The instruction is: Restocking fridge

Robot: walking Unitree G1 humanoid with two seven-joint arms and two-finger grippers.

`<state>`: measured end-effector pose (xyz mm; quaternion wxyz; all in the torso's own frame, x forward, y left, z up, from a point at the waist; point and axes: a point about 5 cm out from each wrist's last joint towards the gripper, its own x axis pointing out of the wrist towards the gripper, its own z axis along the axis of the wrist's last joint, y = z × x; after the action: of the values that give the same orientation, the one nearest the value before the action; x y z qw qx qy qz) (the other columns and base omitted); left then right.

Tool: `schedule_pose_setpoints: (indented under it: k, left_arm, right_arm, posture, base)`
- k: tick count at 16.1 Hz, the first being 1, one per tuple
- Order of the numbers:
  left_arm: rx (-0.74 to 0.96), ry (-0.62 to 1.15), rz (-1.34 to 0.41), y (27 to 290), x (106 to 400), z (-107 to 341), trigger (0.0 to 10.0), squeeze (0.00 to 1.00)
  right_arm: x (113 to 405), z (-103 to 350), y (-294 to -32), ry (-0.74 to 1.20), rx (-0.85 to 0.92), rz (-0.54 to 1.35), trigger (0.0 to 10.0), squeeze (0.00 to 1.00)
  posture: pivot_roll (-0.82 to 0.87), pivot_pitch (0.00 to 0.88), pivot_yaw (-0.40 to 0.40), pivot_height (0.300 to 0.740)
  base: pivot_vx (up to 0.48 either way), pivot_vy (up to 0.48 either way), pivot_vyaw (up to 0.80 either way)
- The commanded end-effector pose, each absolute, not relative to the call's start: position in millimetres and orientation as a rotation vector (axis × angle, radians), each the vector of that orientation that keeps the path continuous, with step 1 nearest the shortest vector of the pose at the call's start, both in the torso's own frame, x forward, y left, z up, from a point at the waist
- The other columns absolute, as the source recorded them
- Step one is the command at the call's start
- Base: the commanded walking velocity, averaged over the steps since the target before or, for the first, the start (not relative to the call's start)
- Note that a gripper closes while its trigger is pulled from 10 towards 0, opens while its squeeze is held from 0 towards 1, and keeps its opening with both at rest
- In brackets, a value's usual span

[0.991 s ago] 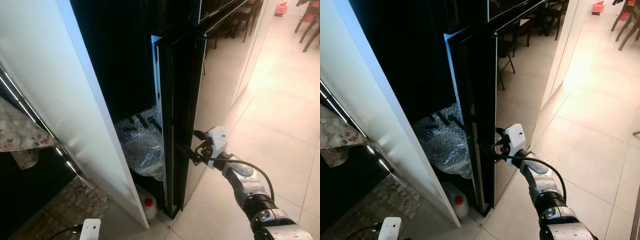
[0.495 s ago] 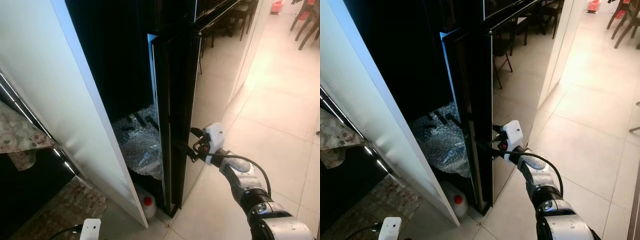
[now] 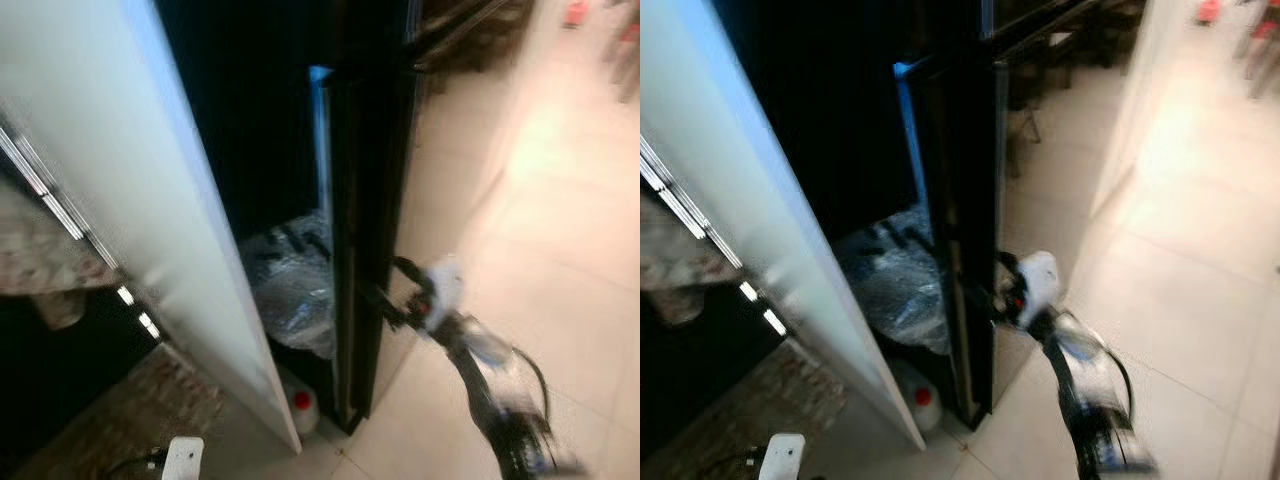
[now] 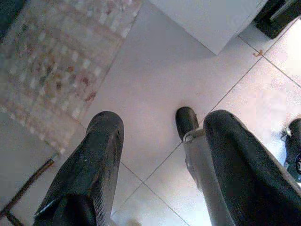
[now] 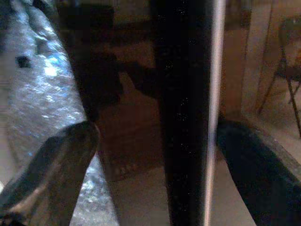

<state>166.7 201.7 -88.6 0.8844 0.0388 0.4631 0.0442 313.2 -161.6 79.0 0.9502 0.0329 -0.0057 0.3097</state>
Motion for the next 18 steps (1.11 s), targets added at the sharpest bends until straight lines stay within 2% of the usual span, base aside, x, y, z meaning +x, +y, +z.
schedule_pose_setpoints:
  k: [1, 3, 4, 6, 7, 8, 9, 10, 11, 13, 15, 18]
  left_arm:
    - [0.094, 0.981, 0.095, 205, 161, -90, 10.0, 0.0]
    - [0.101, 0.986, 0.089, 205, 161, -91, 10.0, 0.0]
    - [0.101, 0.988, 0.084, 205, 160, -91, 10.0, 0.0]
    - [0.102, 0.987, 0.084, 206, 161, -90, 10.0, 0.0]
    - [0.095, 0.986, 0.082, 205, 162, -90, 10.0, 0.0]
    - [0.099, 0.985, 0.075, 205, 163, -90, 10.0, 0.0]
    - [0.1, 0.982, 0.072, 205, 164, -89, 10.0, 0.0]
    - [0.094, 0.979, 0.077, 207, 166, -88, 10.0, 0.0]
    - [0.083, 0.985, 0.086, 209, 166, -88, 10.0, 0.0]
    - [0.076, 1.002, 0.075, 210, 165, -89, 10.0, 0.0]
    - [0.072, 1.011, 0.068, 211, 164, -89, 10.0, 0.0]
    - [0.038, 1.026, 0.064, 208, 162, -91, 10.0, 0.0]
  right_arm:
    - [303, 84, -161, -0.045, 0.058, 0.665, 10.0, 0.0]
    - [280, 73, -175, -0.004, 0.073, 0.638, 10.0, 0.0]
    - [262, 53, -188, 0.078, 0.092, 0.603, 10.0, 0.0]
    - [244, 17, -207, 0.223, 0.134, 0.475, 10.0, 0.0]
    - [234, -5, -216, 0.339, 0.107, 0.363, 10.0, 0.0]
    - [216, -32, -229, 0.499, 0.155, 0.171, 10.0, 0.0]
    - [196, -52, -233, 0.637, 0.17, 0.05, 10.0, 0.0]
    - [162, -78, -226, 0.807, 0.242, -0.063, 10.0, 0.0]
    - [147, -88, -219, 0.89, 0.239, -0.081, 10.0, 0.0]
    - [145, -92, -208, 0.906, 0.252, -0.11, 10.0, 0.0]
    - [156, -89, -204, 0.869, 0.249, -0.126, 10.0, 0.0]
    - [163, -88, -196, 0.896, 0.153, -0.049, 10.0, 0.0]
  posture:
    - [-0.08, 0.0, 0.09, 0.74]
    - [-0.1, 0.003, 0.095, 0.74]
    - [-0.1, 0.002, 0.095, 0.74]
    - [-0.11, 0.001, 0.095, 0.74]
    - [-0.11, 0.0, 0.096, 0.74]
    - [-0.09, 0.0, 0.095, 0.74]
    - [-0.09, 0.0, 0.095, 0.74]
    - [-0.08, 0.0, 0.104, 0.74]
    - [-0.07, 0.0, 0.104, 0.74]
    - [-0.07, 0.0, 0.11, 0.74]
    - [-0.08, 0.0, 0.111, 0.74]
    - [-0.08, 0.0, 0.098, 0.74]
  base:
    - [0.0, 0.0, 0.0]
    - [0.0, 0.0, 0.0]
    - [0.0, 0.0, 0.0]
    - [0.0, 0.0, 0.0]
    - [0.0, 0.0, 0.0]
    - [0.0, 0.0, 0.0]
    - [0.0, 0.0, 0.0]
    - [0.0, 0.0, 0.0]
    - [0.0, 0.0, 0.0]
    - [0.0, 0.0, 0.0]
    - [0.0, 0.0, 0.0]
    - [0.0, 0.0, 0.0]
